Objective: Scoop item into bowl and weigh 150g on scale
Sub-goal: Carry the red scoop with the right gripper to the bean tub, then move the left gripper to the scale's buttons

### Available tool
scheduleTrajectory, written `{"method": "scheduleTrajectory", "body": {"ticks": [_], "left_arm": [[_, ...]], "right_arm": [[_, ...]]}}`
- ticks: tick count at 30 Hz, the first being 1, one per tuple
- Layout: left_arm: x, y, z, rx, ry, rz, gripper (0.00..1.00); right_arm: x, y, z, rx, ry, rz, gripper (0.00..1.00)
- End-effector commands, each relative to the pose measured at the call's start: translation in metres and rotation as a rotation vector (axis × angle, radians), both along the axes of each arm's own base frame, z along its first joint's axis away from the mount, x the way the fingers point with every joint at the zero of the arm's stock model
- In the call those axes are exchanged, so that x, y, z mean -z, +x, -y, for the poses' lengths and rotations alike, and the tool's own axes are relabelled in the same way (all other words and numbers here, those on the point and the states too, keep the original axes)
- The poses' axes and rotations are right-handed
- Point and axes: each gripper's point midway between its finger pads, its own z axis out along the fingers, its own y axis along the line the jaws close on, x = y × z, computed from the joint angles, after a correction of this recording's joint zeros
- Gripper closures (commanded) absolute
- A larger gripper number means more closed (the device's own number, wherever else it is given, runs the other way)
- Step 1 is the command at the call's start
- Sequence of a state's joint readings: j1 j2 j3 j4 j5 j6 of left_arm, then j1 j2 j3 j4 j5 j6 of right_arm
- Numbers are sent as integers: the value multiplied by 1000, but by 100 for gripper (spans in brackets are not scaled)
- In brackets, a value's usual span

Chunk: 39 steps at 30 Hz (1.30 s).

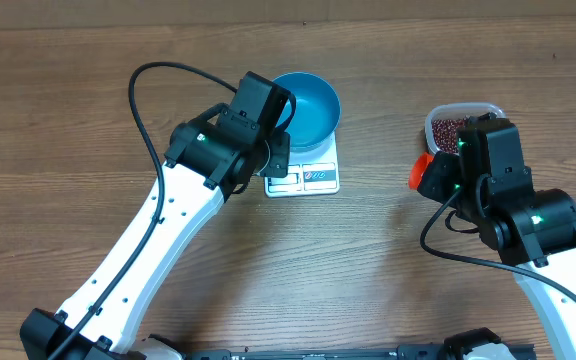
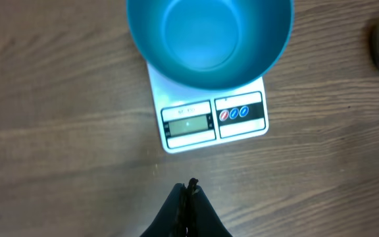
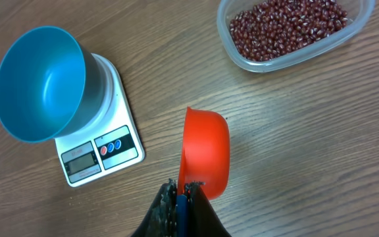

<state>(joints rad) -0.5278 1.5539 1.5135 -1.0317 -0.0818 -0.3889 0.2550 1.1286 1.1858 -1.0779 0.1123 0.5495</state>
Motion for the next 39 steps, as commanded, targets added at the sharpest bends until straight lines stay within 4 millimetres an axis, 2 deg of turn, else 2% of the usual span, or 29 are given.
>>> {"method": "scheduleTrajectory", "body": {"ticks": [1,4,9,12,15,21,25,31,39], "left_arm": [[13,1,-3,114,80,21,96],[30,-5,3,192,78,1,96],[58,-20,28,386,6,-31,96],[70,-20,28,390,4,-24,96],[78,-13,34,402,-7,25,96],[76,-10,60,470,-20,103,96],[90,-12,77,507,-18,92,96],[120,-9,84,467,-21,29,96],[128,0,96,449,-40,53,96]], "right_arm": [[-14,3,4,14,-6,39,96],[-14,3,4,14,-6,39,96],[-14,3,4,14,-5,39,96],[-14,3,3,14,-5,40,96],[-14,3,4,13,-6,40,96],[-14,3,4,13,-7,37,96],[-12,0,2,4,3,22,96],[-11,-1,0,-3,10,16,96],[-11,-1,0,-3,10,16,96]]}}
